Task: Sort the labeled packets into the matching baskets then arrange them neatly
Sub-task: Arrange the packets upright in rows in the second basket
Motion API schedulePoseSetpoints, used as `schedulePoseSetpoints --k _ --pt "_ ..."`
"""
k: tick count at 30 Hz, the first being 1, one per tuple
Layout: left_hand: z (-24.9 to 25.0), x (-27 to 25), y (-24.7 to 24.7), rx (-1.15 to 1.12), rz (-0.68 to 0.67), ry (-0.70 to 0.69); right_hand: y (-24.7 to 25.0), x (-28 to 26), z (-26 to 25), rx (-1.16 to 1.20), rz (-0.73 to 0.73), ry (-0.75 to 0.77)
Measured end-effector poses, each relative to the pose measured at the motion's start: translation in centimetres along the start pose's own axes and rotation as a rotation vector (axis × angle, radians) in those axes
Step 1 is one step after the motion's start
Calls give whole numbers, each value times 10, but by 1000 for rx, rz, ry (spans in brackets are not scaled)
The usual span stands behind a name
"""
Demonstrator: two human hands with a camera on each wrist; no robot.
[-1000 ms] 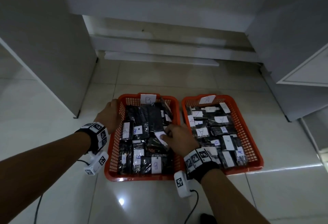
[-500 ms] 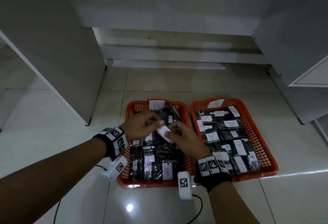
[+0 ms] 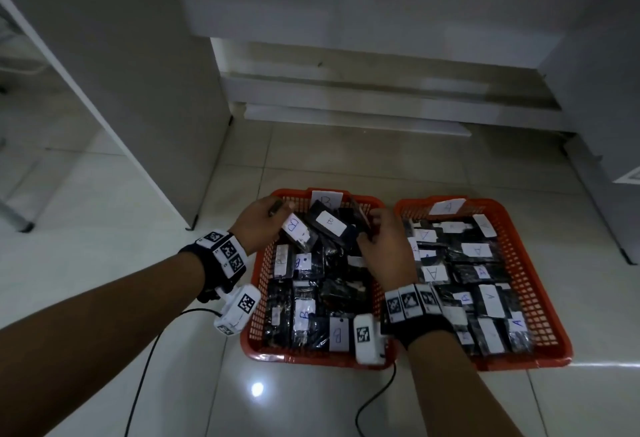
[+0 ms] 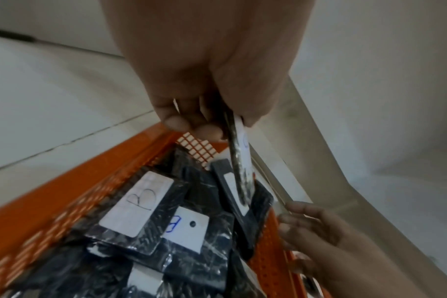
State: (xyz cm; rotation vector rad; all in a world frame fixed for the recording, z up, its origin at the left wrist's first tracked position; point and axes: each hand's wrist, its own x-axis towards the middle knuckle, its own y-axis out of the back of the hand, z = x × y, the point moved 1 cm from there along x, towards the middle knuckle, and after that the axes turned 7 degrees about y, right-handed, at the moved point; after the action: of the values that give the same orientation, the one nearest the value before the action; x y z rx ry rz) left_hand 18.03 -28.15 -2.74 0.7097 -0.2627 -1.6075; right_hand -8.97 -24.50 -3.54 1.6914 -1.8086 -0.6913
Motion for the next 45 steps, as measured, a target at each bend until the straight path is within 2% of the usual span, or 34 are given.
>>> schedulePoseSetpoints --k 3,5,7,10,13,16,18,20,23,27,30,33,35,38,41,43,45 --pt "-10 2 3 -34 66 25 0 30 4 -195 -119 62" --pt "-14 1 3 -30 59 27 2 46 5 -285 -217 138" --pt "-16 0 3 -14 50 30 7 55 6 -346 -255 195" --pt "-18 2 3 20 47 23 17 54 6 -319 -141 221" --pt "-19 6 7 48 122 15 24 40 2 -75 15 228" --pt "-12 11 13 36 205 34 29 12 -13 145 43 254" --pt "-8 17 16 -11 256 42 26 -9 -28 198 -46 303" --pt "-6 24 19 -54 290 54 14 -28 -41 170 -225 386" --pt "2 31 22 -91 318 37 -6 -53 -51 38 -513 525" --pt "8 32 24 -88 302 24 -26 -75 -28 -164 -826 687" --pt "6 27 24 -84 286 16 -14 -68 -21 -221 -876 621" --pt "1 26 28 -88 302 30 6 -51 -24 -130 -786 530" --pt "-2 27 30 -82 315 27 13 -42 -19 -262 -738 528" --pt "-3 28 31 -81 317 22 8 -39 -3 -466 -769 510" --pt "1 26 30 -77 315 22 6 -38 1 -457 -759 492" --pt "0 24 30 -81 318 24 11 -35 -10 -405 -758 417" --pt "-3 23 33 -94 331 22 16 -34 -31 -257 -725 325"
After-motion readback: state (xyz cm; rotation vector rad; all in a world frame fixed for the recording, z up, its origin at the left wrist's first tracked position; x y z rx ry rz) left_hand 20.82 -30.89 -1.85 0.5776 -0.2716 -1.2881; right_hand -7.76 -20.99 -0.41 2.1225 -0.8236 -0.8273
